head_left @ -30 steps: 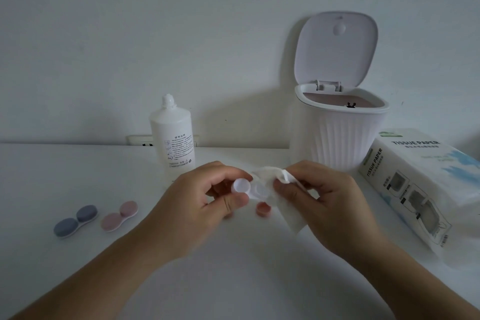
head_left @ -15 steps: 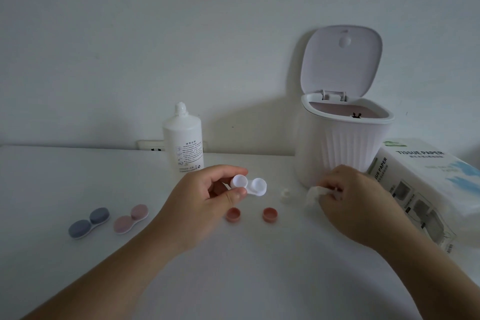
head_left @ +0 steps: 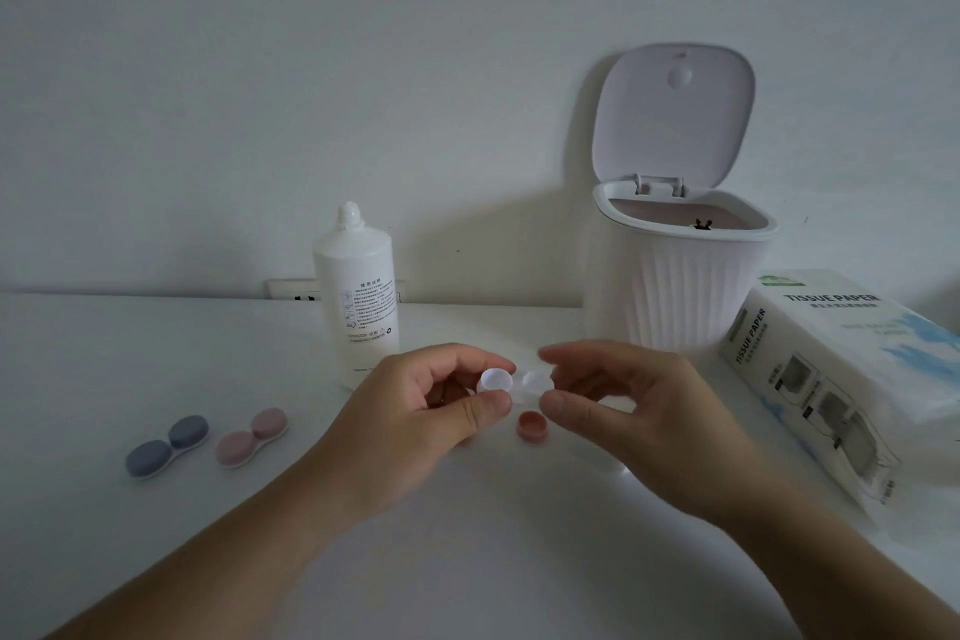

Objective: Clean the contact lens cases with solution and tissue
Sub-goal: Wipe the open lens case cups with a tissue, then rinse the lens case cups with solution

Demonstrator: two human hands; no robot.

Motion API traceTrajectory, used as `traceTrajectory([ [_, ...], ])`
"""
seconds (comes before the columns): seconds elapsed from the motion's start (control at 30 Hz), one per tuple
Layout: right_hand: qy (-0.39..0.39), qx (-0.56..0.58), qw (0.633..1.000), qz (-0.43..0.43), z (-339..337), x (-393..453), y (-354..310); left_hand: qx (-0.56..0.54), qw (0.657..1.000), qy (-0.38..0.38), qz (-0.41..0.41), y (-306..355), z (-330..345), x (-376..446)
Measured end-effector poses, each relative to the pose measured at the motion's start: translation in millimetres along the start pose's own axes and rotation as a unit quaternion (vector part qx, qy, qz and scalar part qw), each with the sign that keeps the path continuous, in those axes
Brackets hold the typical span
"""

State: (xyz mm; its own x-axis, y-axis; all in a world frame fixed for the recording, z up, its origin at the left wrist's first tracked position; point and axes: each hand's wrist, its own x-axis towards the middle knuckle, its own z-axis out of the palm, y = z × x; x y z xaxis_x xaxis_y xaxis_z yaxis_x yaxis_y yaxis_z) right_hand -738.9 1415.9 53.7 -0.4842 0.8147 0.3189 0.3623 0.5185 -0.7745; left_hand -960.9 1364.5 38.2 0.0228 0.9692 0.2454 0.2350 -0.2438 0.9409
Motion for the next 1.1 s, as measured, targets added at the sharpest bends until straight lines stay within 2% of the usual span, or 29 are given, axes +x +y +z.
traceTrajectory([
  [0.2,-0.041,0.103,0.994,0.003,8.6,1.9,2.0,-0.021,1.000,-0.009,-0.005,0.6,1.6,-1.0],
  [0.37,-0.031,0.160,0.986,0.025,11.2,2.2,4.3,0.000,1.000,0.009,0.019,2.2,2.5,-2.8],
  [0.47,-0.016,0.190,0.981,0.031,9.8,2.9,5.2,0.075,0.983,0.123,0.117,6.6,-2.8,-2.7],
  [0.57,0.003,0.205,0.978,0.027,8.9,2.8,4.5,0.158,0.920,0.284,0.220,10.6,-17.5,1.4],
  [0.63,0.010,0.200,0.979,0.024,8.9,3.4,5.1,0.188,0.876,0.378,0.234,8.7,-29.5,5.5],
  [0.7,0.010,0.192,0.981,0.024,9.0,3.3,5.3,0.171,0.862,0.434,0.198,3.8,-40.1,10.1],
  [0.77,0.002,0.189,0.982,0.022,9.5,3.5,4.9,0.130,0.877,0.445,0.127,-0.4,-47.0,14.8],
  [0.9,0.012,0.190,0.981,0.035,9.8,4.8,6.7,0.106,0.918,0.380,-0.044,-10.1,-55.8,24.4],
  [1.0,0.019,0.184,0.982,0.042,9.6,5.5,8.1,0.079,0.940,0.318,-0.094,-16.4,-59.4,26.1],
  [1.1,0.014,0.180,0.982,0.045,10.2,5.8,8.2,0.089,0.948,0.287,-0.106,-19.5,-66.3,25.2],
])
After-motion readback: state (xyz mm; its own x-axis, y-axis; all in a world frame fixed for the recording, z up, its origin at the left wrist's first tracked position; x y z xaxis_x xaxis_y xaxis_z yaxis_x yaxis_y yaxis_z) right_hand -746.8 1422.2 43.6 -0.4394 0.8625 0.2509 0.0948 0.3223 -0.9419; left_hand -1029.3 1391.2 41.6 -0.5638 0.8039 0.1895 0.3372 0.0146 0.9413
